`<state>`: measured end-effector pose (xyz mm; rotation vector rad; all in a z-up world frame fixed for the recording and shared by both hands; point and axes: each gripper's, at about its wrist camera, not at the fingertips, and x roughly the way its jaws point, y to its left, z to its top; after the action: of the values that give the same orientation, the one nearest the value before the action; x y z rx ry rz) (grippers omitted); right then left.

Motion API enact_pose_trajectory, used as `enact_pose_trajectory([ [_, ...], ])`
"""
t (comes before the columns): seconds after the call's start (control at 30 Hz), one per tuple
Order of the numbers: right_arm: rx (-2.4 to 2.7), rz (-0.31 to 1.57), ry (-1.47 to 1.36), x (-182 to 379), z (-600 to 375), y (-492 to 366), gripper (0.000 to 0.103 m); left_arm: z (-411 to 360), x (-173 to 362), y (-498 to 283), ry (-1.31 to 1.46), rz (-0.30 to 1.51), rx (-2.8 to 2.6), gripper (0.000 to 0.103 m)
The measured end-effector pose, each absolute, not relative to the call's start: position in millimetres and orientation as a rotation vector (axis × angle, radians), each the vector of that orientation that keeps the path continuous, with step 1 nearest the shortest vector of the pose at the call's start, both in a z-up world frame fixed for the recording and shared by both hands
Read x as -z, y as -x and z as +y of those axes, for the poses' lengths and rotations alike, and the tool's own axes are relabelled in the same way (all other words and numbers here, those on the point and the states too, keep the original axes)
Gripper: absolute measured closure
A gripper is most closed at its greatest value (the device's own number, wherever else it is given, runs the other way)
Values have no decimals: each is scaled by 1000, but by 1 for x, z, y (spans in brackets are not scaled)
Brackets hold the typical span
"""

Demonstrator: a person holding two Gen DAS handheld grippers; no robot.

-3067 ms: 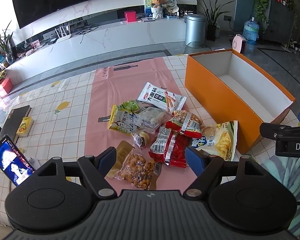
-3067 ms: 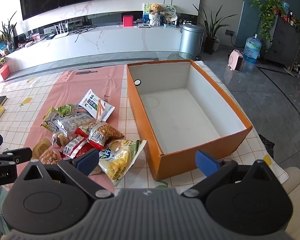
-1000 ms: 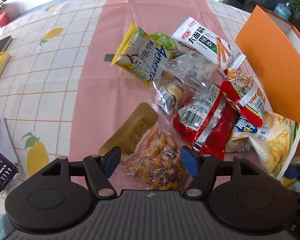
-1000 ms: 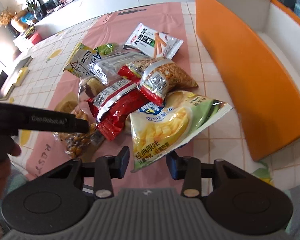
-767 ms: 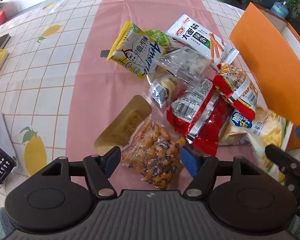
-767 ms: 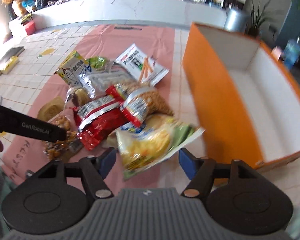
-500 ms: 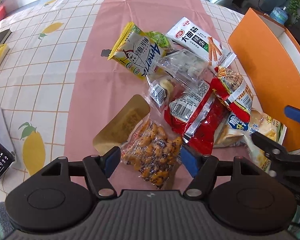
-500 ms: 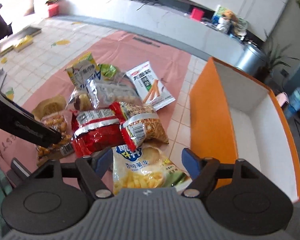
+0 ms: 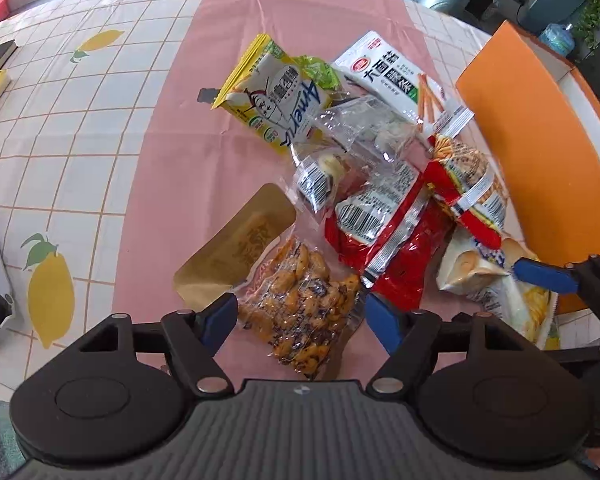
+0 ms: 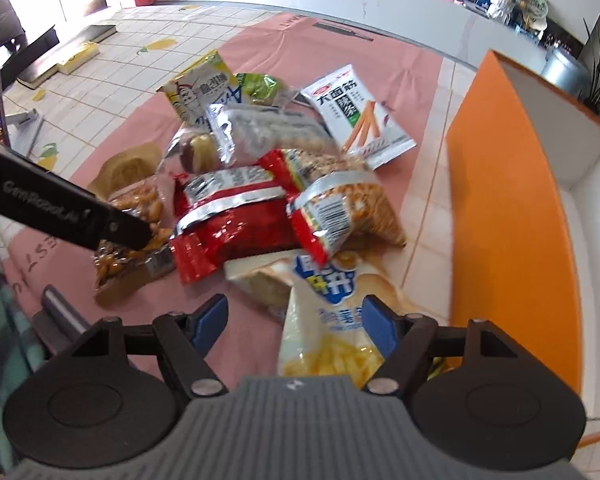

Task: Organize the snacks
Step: 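Reach the right gripper to the yellow-white chip bag and close on it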

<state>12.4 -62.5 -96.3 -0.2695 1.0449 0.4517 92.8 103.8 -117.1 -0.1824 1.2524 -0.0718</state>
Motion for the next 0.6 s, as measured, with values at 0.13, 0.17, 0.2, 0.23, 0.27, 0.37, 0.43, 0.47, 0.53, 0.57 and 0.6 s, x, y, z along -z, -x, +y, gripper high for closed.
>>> enact_pose_trajectory([
  [0.13, -423, 1020, 283, 96, -62, -10, 32, 102, 121, -92, 148, 1257, 26, 16],
  [0.17, -410, 997, 301, 94, -64, -11, 32, 103, 121, -93, 150, 1257, 14, 15],
  [0.2, -403, 977, 315, 92, -65, -12, 32, 104, 122, -93, 156, 1258, 1, 14],
  [0.23, -403, 968, 321, 92, -66, -14, 31, 104, 122, -94, 165, 1260, -9, 11],
  [0.27, -405, 971, 323, 92, -67, -17, 30, 105, 124, -95, 176, 1261, -17, 9],
  [0.37, -412, 1004, 317, 100, -72, -27, 29, 104, 127, -97, 187, 1261, -36, 2],
  [0.43, -415, 1017, 297, 106, -75, -31, 29, 104, 129, -98, 188, 1262, -44, 0],
  [0.47, -417, 1022, 283, 108, -76, -33, 29, 103, 131, -98, 192, 1264, -51, 0],
  [0.53, -417, 1042, 247, 113, -79, -35, 29, 103, 135, -98, 209, 1277, -57, 0],
  [0.57, -412, 1054, 230, 116, -80, -36, 28, 103, 136, -98, 216, 1278, -66, 0],
  [0.6, -404, 1062, 221, 118, -81, -37, 28, 103, 137, -98, 226, 1279, -69, 0],
])
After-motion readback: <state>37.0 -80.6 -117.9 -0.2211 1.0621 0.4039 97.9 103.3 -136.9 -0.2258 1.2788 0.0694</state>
